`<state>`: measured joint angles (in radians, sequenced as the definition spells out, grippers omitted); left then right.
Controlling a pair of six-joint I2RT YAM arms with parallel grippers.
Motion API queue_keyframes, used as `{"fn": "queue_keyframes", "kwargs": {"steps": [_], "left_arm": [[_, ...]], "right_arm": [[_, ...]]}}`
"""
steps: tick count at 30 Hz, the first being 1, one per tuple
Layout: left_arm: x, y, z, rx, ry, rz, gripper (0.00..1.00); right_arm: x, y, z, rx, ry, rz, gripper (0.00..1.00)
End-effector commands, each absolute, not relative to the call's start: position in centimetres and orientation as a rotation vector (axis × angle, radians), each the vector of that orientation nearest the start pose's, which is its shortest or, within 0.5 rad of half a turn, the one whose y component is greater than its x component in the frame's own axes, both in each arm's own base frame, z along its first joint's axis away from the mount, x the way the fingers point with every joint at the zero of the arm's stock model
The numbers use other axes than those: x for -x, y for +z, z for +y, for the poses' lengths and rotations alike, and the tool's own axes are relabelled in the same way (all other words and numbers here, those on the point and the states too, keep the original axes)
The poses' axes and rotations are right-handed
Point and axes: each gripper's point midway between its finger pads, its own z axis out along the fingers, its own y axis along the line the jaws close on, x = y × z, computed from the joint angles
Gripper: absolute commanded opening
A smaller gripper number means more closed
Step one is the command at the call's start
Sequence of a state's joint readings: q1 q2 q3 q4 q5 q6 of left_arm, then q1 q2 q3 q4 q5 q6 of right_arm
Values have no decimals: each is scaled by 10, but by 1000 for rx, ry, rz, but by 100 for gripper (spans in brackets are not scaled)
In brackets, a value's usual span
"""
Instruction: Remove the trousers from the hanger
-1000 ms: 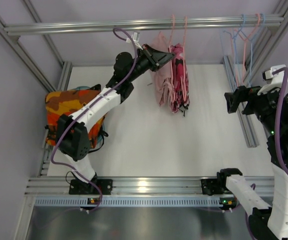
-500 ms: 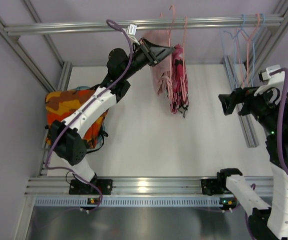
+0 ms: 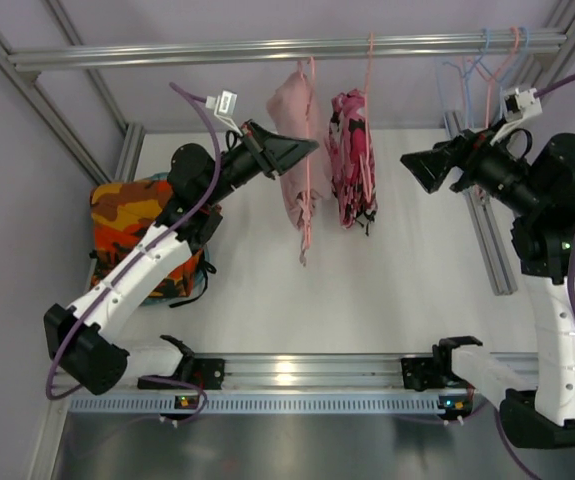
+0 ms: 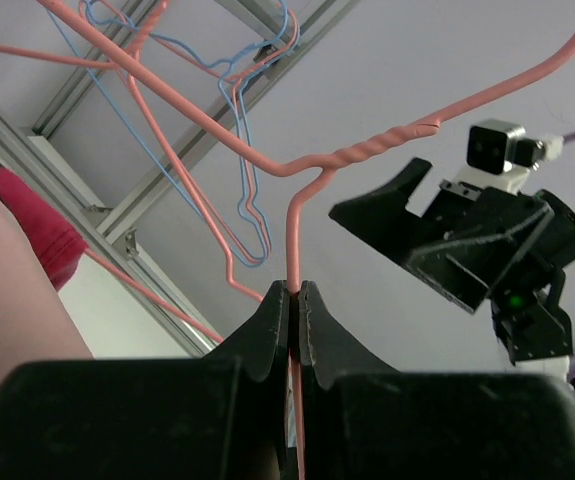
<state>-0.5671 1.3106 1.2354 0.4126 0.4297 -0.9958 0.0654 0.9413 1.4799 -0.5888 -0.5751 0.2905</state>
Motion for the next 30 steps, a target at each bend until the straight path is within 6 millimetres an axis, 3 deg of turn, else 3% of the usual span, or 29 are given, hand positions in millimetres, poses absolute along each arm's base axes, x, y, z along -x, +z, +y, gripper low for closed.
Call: {"fn": "queue_keyframes", "kwargs": {"steps": [1,10,20,24,30], "left_arm": [[-264,496,-293,-169,-1587,1301,0],[-248,500,-278,-138,-1574,1318,0],[-257,497,-283,-91,-1608,1349,0],[-257,500,-283,-97,-1611,1345,0],[-254,499,-284,-108,-1615,1347,0]], "right_arm": [[-253,481,153,311,912,1546,99],[-251,467,219,493,1124,1559,99],[-232,441,282,722,1233,1593,72],[-230,428,308,780,1276,1618,72],[-218,430,343,850,1346,1591,69]]}}
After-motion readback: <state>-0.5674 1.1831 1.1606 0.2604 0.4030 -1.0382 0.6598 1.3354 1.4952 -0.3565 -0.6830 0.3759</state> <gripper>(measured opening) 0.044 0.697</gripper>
